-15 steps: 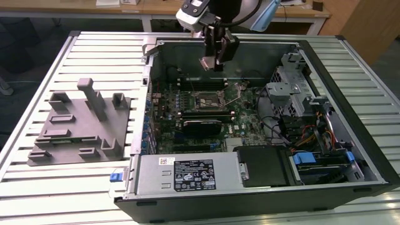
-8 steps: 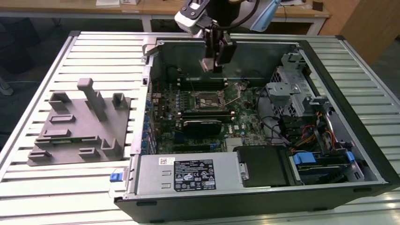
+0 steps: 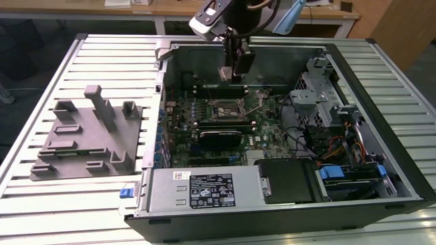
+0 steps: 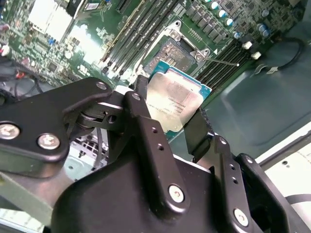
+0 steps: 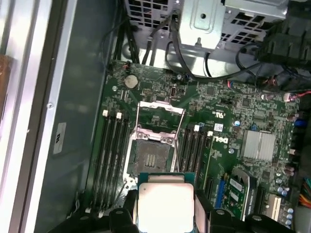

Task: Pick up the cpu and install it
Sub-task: 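Place the cpu into insertion slot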

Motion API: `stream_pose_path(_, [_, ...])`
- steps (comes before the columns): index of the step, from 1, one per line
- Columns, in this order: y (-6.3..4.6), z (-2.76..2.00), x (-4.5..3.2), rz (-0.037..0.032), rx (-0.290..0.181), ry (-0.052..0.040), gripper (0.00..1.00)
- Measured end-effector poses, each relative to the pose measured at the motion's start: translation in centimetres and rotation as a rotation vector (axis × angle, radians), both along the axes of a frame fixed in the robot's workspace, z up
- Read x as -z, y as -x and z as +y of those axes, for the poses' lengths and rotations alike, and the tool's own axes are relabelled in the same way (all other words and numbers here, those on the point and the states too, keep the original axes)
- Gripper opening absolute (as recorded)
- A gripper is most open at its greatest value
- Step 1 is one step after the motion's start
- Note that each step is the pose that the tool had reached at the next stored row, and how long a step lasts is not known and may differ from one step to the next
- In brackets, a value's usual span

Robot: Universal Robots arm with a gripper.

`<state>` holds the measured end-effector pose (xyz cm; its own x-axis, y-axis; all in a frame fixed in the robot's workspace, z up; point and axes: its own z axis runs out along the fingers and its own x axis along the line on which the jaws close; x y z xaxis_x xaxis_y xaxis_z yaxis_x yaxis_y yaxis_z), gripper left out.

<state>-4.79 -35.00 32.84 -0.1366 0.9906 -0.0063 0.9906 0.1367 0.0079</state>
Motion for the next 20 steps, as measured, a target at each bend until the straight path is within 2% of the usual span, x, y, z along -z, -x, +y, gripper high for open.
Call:
stream_pose_path(3, [0.0,0.02,0.32,0.0001,0.036,0.0002,0.54])
stream_pose_path(10, [-0.3,0.72,1.17,0.0001,0.046,-0.0001,0.54])
stream_pose_path(16, [-0.3,0.74,1.45,0.0001,0.101,-0.0001,0.54])
stream_pose_path(20, [-0.4,0.93,1.71,-0.0013,0.112,-0.0013,0.54])
